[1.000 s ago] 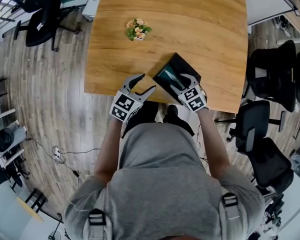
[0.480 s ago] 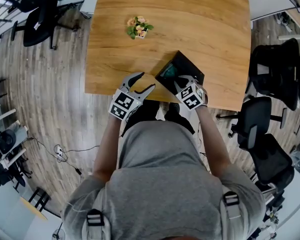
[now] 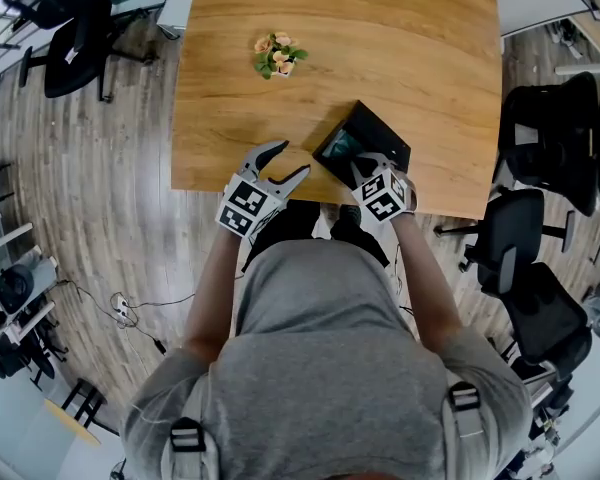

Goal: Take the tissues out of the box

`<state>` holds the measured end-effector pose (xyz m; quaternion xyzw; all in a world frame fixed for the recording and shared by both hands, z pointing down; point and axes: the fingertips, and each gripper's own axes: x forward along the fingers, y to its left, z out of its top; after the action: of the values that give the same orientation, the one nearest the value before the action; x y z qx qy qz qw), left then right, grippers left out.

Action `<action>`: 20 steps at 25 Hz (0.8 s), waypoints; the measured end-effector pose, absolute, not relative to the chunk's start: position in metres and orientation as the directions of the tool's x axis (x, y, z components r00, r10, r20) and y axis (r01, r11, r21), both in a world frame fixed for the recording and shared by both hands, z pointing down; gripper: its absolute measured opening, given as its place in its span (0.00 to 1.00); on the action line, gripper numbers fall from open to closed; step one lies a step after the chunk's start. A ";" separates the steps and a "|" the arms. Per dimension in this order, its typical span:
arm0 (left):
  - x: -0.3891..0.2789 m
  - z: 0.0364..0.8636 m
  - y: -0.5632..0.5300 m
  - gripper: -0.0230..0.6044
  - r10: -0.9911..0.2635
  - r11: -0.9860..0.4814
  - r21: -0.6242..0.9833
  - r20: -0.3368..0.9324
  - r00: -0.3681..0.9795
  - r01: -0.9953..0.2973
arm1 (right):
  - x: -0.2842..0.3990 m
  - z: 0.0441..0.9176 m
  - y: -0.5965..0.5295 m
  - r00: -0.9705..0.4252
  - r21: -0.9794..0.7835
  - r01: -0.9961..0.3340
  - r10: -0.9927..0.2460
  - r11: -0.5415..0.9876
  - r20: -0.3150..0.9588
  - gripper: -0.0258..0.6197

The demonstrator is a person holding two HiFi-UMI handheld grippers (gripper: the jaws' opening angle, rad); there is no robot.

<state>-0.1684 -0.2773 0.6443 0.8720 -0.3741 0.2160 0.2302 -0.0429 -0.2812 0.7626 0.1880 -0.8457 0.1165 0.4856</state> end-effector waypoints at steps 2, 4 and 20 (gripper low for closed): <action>-0.168 0.644 -0.278 0.46 -0.549 -0.620 0.239 0.548 0.631 -0.747 | -0.043 0.761 -0.281 -0.460 -0.011 -0.432 -0.209 0.902 0.863 0.06; -0.168 0.645 -0.279 0.46 -0.547 -0.625 0.235 0.548 0.633 -0.744 | -0.043 0.758 -0.281 -0.469 -0.011 -0.434 -0.216 0.901 0.856 0.06; -0.158 0.637 -0.272 0.46 -0.545 -0.644 0.224 0.538 0.644 -0.732 | -0.042 0.744 -0.277 -0.470 0.033 -0.420 -0.249 0.907 0.847 0.05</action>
<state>-0.1579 -0.2718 0.6371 0.8804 -0.3624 0.2162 0.2165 -0.0416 -0.2773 0.7440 0.1960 -0.8527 0.0898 0.4758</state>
